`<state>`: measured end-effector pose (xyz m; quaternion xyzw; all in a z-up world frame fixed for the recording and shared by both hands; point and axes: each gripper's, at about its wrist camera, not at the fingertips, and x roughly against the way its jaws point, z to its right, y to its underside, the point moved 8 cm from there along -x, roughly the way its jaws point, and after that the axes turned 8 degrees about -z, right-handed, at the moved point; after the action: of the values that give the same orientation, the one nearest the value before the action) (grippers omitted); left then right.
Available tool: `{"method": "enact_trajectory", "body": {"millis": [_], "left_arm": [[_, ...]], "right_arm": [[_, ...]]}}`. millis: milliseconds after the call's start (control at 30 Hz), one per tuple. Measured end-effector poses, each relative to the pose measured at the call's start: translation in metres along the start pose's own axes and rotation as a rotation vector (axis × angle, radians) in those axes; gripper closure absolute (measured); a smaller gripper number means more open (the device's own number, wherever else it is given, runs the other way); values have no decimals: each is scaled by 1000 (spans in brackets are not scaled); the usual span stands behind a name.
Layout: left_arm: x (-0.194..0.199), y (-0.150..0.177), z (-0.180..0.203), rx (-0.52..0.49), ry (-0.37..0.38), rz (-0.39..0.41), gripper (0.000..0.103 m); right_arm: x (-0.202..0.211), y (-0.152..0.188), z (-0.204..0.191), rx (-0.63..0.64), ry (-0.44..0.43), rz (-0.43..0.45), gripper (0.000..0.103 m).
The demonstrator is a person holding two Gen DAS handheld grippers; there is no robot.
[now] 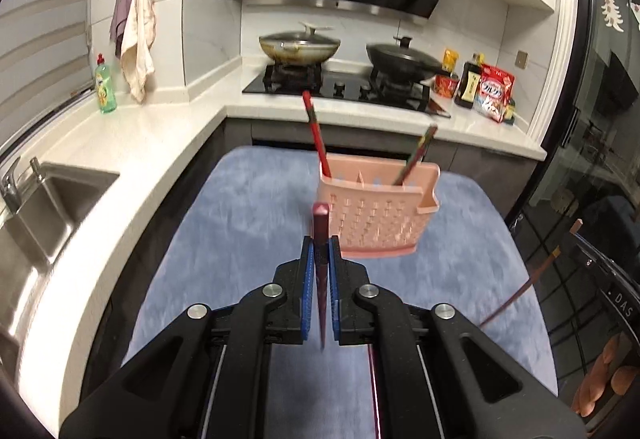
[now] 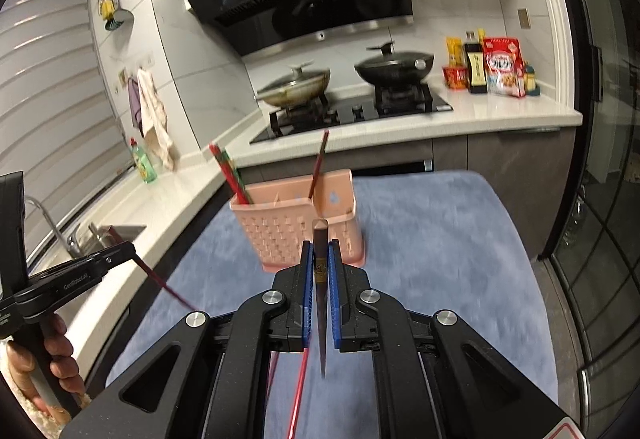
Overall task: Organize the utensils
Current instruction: 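Lift both held chopsticks toward the pink holder, then lower the dark red chopstick into the holder while the right tool inserts the brown one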
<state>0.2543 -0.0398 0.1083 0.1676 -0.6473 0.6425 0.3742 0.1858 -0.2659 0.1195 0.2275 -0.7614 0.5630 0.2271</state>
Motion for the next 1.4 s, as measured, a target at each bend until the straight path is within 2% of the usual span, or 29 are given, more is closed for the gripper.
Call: {"method": "enact_trajectory", "body": {"millis": [200,333,533,667,733,933,1200,1400], "left_arm": [[12,-44,4,7,13,56,96],[23,-84,10,26,54,108,96],[34,-140,11,54,70,197,96],[31,-172,9,73,74,250,96],[21,-181,7,82,67,252,96],[-19,-185,8,83,68,215,96],[-70,-166,2,92,64,132,96],[-87,-155,1,89,50,103,96]], "right_arm": [[2,-41,-12,-2,-36,57,96],[4,-78,-20,-14,-70,110,96],[-2,-136,-28,-23,-86,190,96],[-14,-162,-30,-32,-91,221,96],[-25,-172,-29,-39,-92,227,96],[-66,-179,-23,-57,-84,201,96],[-123,-152,-11,-83,-71,86,96],[-141,-141,-14,-55,-46,43,95]]}}
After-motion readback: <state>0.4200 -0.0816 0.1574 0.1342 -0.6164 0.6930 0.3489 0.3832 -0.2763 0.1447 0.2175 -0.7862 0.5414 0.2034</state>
